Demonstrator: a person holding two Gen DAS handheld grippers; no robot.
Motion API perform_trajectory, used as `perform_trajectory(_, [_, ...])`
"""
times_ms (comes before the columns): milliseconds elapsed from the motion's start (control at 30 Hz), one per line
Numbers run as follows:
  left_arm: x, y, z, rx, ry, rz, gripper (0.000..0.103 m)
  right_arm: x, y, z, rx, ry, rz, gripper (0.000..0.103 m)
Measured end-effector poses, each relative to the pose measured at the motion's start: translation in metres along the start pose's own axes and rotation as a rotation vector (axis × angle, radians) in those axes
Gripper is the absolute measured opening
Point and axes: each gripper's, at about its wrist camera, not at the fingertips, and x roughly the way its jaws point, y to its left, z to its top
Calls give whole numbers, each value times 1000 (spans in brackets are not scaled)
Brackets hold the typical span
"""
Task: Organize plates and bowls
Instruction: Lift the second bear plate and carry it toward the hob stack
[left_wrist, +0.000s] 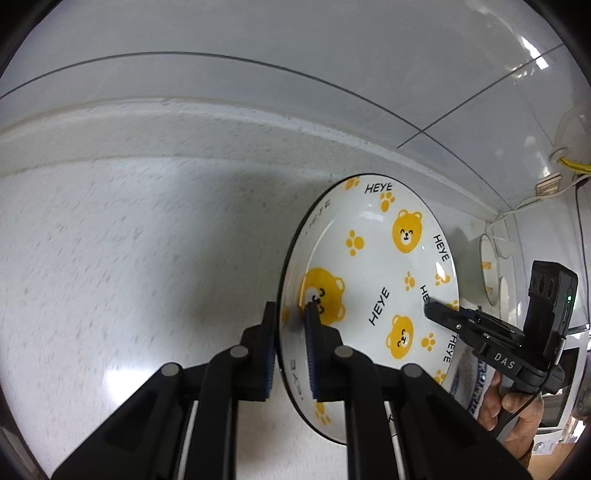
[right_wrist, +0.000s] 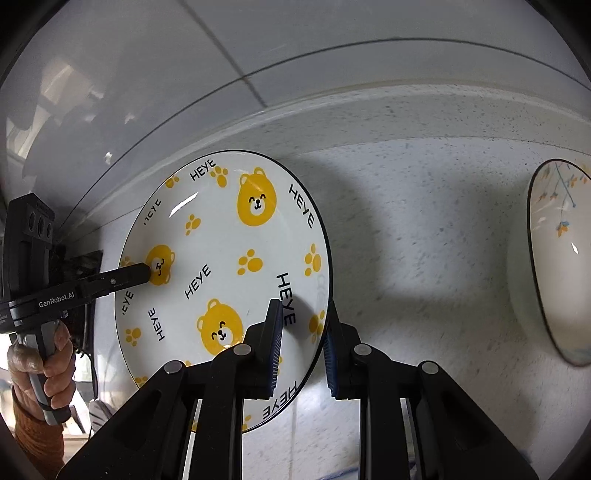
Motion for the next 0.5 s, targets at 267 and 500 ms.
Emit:
perform_trajectory(267, [-78,29,-74,-78,-67,-17,13,-33,50,-40,-83,5,39,18])
perform_trajectory(500, [-162,73,-170,-166,-149,-48,13,-58,116,-94,-196,24,105,18])
